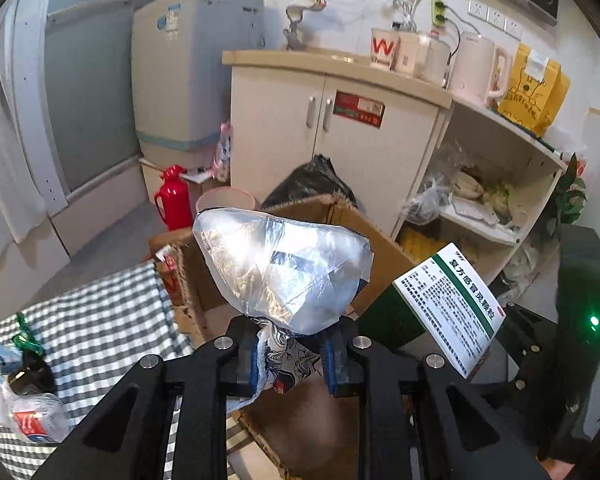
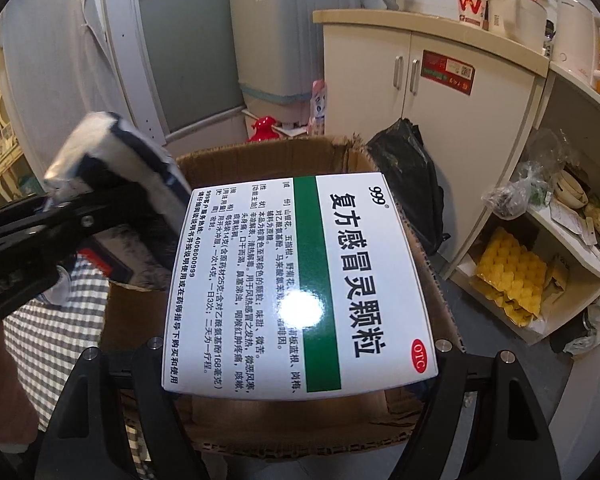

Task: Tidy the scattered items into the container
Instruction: 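Carry the medicine box and tissue pack over the cardboard box with both grippers, then open both grippers to drop the box and tissue pack inside, then move both grippers back over the table toward the remaining items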

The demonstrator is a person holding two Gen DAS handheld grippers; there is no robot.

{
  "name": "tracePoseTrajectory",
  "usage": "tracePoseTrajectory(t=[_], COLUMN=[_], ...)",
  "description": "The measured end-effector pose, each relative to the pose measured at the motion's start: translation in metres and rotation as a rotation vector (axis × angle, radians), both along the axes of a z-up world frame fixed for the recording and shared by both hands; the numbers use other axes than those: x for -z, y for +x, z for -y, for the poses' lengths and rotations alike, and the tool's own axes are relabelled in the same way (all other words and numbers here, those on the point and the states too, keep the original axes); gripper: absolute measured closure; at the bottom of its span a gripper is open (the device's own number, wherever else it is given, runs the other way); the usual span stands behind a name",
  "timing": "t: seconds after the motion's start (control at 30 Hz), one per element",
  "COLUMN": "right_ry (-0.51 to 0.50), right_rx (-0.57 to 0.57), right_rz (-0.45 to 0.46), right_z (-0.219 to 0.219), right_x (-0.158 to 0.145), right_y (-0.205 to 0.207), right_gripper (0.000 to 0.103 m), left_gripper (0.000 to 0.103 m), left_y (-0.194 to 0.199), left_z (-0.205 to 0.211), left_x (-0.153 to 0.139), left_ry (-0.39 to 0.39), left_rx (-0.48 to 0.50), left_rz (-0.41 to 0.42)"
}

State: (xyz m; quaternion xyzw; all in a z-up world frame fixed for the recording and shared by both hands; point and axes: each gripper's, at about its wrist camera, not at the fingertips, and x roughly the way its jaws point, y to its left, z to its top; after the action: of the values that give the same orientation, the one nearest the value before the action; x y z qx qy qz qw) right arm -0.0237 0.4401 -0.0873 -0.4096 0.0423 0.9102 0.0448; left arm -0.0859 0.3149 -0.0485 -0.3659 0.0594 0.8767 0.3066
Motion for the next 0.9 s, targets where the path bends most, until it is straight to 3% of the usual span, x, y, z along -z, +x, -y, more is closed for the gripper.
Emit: tracePoseTrajectory(t=[0.27,0.33,0.47,0.53,0.9], right_ry=[0.016,0.019,0.026,0.028,0.022], right_rx=[-0.017,-0.012,0.007,0.010,0.014], right_rz=[0.059,0.064,0.046,0.034,-0.058], right_z=[-0.003,-0.004,-0.005,-0.004,0.008], right_x=[0.009,0.009,0.006,0.002,-0.027], right_y=[-0.006,-0.005,-0.003,0.000,0.012], right_gripper=[0.023,0.022,0.016,0.015,0.015], left_gripper=[0.071,0.057,0.044,0.033,0.024], left_y=[-0.014,-0.015,-0.013,-0.012,0.000], left_z=[-0.011,-0.012,-0.009,-0.008,0.026], left_x=[0.018,0.018,0.009,0.003,-0.037], left_ry=[-0.022,-0.018,0.000,0.008,0.054], left_rx=[0.005,0.003,-0.001,-0.006,-0.076], left_rz=[0.062,0.070,0.053,0.037,-0.047])
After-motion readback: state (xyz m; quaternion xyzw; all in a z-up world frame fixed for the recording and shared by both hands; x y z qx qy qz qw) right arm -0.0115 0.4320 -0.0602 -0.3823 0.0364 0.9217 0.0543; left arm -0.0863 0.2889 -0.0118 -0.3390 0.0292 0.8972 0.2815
